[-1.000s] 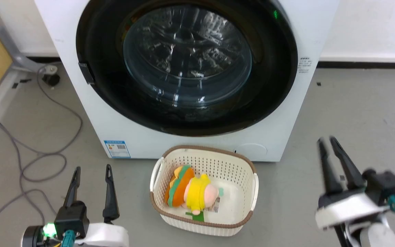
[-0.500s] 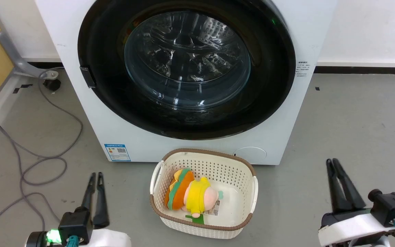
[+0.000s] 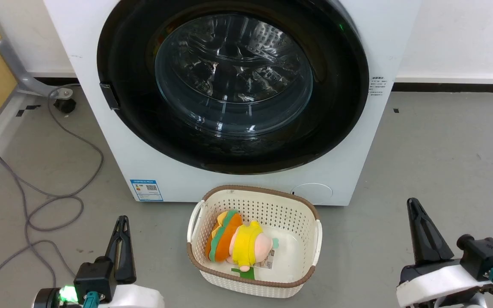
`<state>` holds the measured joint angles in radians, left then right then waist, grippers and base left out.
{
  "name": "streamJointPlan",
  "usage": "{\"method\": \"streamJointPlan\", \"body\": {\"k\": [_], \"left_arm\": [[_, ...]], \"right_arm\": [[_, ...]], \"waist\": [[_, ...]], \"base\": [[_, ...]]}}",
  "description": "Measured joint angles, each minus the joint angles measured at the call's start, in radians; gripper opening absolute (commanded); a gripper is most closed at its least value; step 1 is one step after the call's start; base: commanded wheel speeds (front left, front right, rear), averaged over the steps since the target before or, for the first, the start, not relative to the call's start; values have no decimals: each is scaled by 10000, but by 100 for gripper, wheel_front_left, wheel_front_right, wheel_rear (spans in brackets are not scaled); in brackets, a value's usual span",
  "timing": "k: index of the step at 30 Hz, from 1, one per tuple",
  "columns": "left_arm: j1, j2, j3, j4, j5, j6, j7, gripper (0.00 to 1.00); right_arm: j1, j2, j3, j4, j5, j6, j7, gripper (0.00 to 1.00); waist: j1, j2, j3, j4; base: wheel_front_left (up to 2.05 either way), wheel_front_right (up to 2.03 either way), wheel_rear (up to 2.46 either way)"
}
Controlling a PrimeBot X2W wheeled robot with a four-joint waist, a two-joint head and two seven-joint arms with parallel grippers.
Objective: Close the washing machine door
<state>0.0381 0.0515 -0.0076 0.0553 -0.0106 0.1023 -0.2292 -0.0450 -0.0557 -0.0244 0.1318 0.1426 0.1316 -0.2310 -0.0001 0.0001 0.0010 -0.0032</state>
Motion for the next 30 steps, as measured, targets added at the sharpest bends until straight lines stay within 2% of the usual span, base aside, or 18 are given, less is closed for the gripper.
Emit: {"method": "streamJointPlan", "body": {"k": [30], "left_arm": [[-17,-4,6,-150,2,-255,602,0]], "right_arm": [[9,0,54,-330,-387,0,619,0]], "waist": [[0,0,-3,9]], "base": [[0,0,0]]}}
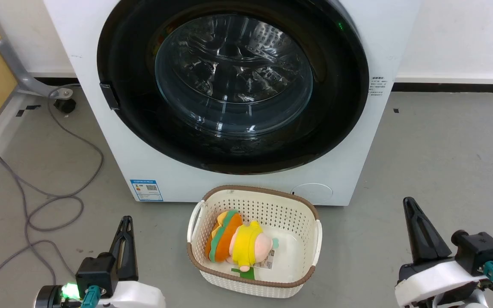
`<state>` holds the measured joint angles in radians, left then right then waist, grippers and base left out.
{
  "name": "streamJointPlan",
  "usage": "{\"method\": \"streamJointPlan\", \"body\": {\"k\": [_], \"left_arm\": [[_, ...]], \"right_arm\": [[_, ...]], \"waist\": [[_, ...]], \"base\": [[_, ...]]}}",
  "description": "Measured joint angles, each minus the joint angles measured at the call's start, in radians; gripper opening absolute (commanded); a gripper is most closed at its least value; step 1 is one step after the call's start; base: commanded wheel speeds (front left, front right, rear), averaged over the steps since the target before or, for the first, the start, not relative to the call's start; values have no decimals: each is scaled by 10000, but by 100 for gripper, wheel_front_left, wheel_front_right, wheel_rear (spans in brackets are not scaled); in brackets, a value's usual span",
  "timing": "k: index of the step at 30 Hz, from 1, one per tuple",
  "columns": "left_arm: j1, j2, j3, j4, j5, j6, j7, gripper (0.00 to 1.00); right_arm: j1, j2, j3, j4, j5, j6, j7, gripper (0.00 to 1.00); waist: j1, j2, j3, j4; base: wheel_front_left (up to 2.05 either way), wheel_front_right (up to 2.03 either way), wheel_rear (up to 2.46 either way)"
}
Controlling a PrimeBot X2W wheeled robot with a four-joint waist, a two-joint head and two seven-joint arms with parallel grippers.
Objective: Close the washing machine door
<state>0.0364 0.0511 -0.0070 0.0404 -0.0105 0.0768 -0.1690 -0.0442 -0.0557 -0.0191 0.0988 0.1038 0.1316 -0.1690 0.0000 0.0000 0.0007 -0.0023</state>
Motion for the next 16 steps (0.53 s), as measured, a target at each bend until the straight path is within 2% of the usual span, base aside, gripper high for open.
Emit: {"method": "streamJointPlan", "body": {"k": [16], "left_arm": [[-11,-4,6,-59,0,-102,293,0]], "right_arm": [[43,0,38,-169,-163,0,307,0]], "waist": [[0,0,-1,4]], "base": [[0,0,0]]}}
